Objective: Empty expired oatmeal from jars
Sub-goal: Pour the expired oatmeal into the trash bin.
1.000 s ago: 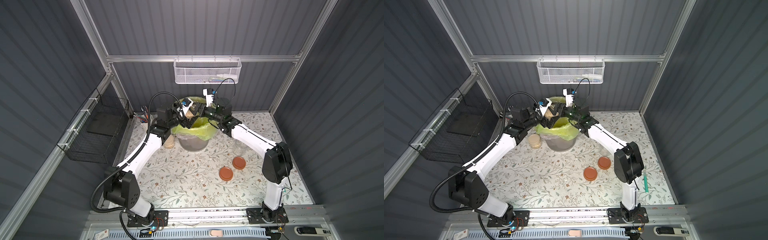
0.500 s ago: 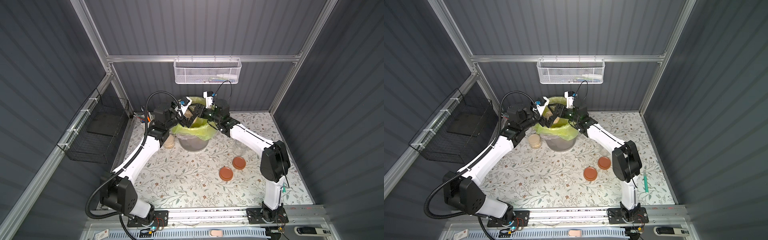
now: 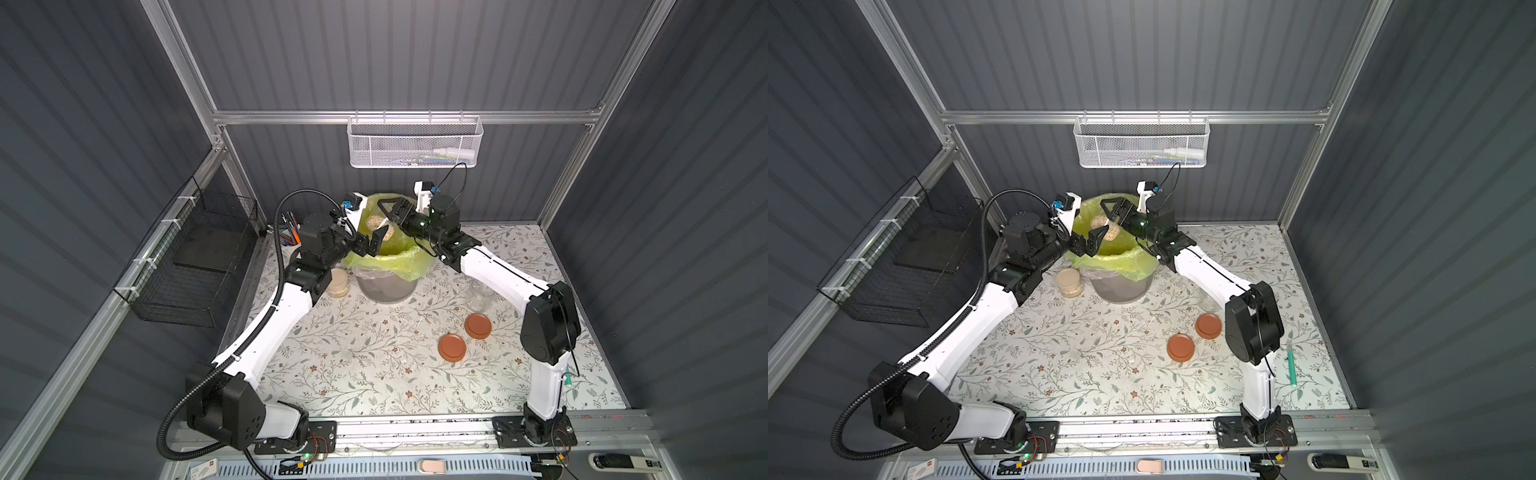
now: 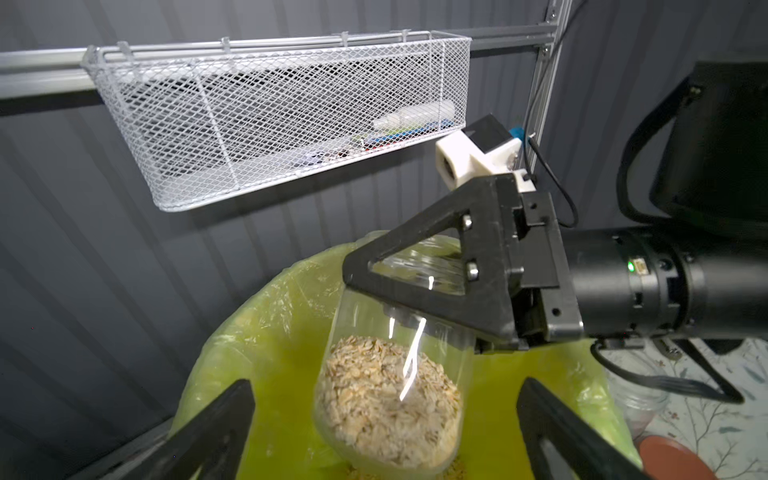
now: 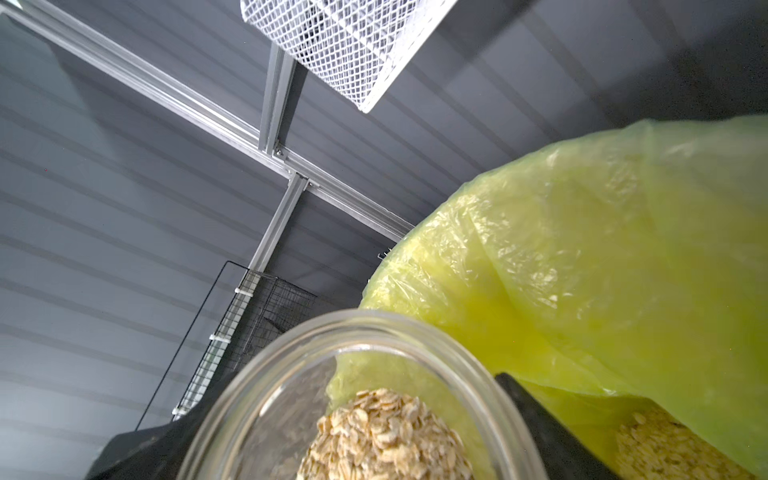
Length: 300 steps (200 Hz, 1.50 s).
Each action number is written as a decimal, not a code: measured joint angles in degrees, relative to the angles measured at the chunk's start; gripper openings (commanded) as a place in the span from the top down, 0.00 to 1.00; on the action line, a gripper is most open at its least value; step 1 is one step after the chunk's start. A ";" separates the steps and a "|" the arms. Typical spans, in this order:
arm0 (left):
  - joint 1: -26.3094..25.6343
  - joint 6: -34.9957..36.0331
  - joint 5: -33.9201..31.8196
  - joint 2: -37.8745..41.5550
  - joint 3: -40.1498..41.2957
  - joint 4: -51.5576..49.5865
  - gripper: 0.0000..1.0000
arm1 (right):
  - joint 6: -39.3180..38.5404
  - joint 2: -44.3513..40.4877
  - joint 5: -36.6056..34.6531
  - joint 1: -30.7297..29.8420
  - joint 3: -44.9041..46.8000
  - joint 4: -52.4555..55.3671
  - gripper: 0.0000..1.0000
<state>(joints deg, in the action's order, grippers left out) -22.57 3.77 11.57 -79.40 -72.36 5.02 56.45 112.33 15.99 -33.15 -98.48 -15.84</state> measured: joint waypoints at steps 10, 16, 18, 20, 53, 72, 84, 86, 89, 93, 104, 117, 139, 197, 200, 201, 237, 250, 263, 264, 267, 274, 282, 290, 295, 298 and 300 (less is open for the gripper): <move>0.00 -2.38 0.28 0.00 0.04 -0.37 0.00 | 1.09 -0.22 -0.48 -0.02 0.00 0.17 0.49; 0.00 -3.65 0.44 0.00 0.17 -0.22 0.00 | 1.66 -0.33 -0.81 -0.02 0.00 0.35 0.49; 0.00 -4.11 0.46 0.00 0.24 -0.15 0.00 | 1.88 -0.35 -0.87 -0.02 0.00 0.44 0.49; 0.00 -4.46 0.46 0.00 0.31 -0.15 0.00 | 2.01 -0.44 -0.90 -0.04 -0.02 0.46 0.49; 0.00 -10.71 0.59 0.48 3.80 0.96 0.00 | 6.01 -1.68 -2.34 -0.17 0.39 0.31 0.49; 0.00 -13.97 0.42 0.98 5.79 1.09 0.00 | 7.93 -3.08 -3.02 -0.39 1.81 -0.76 0.49; 0.00 -16.41 0.35 1.31 6.58 1.68 0.00 | 8.52 -3.82 -3.50 -0.59 2.21 -0.81 0.49; 0.00 -16.63 0.35 1.36 6.67 1.73 0.00 | 8.61 -3.89 -3.56 -0.61 2.25 -0.81 0.49; 0.00 -17.44 0.35 1.44 6.84 1.97 0.00 | 8.76 -4.09 -3.67 -0.68 2.34 -0.81 0.49; 0.00 -18.25 0.28 1.57 7.02 2.19 0.00 | 8.90 -4.26 -3.80 -0.76 2.40 -0.81 0.49; 0.00 -20.70 0.24 1.84 7.19 2.51 0.00 | 9.31 -4.87 -4.11 -1.01 2.64 -0.85 0.49; 0.00 -23.58 0.37 1.84 7.19 3.37 0.00 | 9.94 -5.51 -4.50 -1.29 2.86 -0.90 0.50; 0.00 -28.17 0.92 1.84 7.19 4.42 0.00 | 11.45 -6.38 -5.99 -1.79 3.65 -1.40 0.50; 0.00 -38.38 -1.03 5.38 10.60 5.53 0.00 | 18.56 -6.73 -7.91 -3.02 5.92 -3.08 0.51; 0.00 -38.97 -1.07 5.44 10.62 5.73 0.00 | 18.99 -6.73 -8.15 -3.08 6.08 -3.39 0.51; 0.00 -39.32 -1.11 5.44 10.62 5.79 0.00 | 19.10 -6.73 -8.17 -3.08 6.12 -3.43 0.51; -0.70 -45.66 -1.84 5.14 10.62 8.31 0.00 | 24.17 -6.73 -9.97 -3.91 6.93 -3.54 0.51; -1.09 -47.28 -2.47 4.96 10.62 8.52 0.00 | 25.73 -6.73 -10.47 -4.13 6.93 -3.41 0.51; -1.49 -48.54 -3.17 4.83 10.62 8.66 0.00 | 27.17 -6.73 -11.32 -4.39 6.95 -3.37 0.51; -1.53 -48.70 -3.30 4.81 10.62 8.66 0.00 | 27.23 -6.73 -11.32 -4.42 6.97 -3.37 0.51; -1.62 -48.92 -3.45 4.81 10.62 8.68 0.00 | 27.61 -6.73 -11.56 -4.48 6.99 -3.37 0.51; -1.84 -49.53 -4.00 4.81 10.62 8.79 0.00 | 28.35 -6.73 -11.96 -4.63 6.99 -3.32 0.50; -2.10 -50.14 -4.44 4.81 10.64 8.85 0.00 | 29.27 -6.73 -12.46 -4.85 6.99 -3.23 0.50; -2.32 -50.66 -4.87 4.81 10.82 9.27 0.00 | 30.21 -6.73 -12.98 -5.05 6.99 -3.04 0.50; -2.49 -51.04 -5.22 4.81 11.02 9.57 0.00 | 30.82 -6.73 -13.20 -5.14 6.99 -2.91 0.50; -2.60 -51.12 -5.51 4.81 11.17 9.73 0.00 | 31.19 -6.73 -13.35 -5.20 6.99 -2.80 0.50; -2.62 -51.28 -5.60 4.81 11.26 9.79 0.00 | 31.47 -6.73 -13.46 -5.25 6.99 -2.73 0.50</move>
<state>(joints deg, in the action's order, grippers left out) -25.19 -47.51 5.98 -74.59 -61.10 14.81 87.92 105.60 2.52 -38.39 -91.48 -18.57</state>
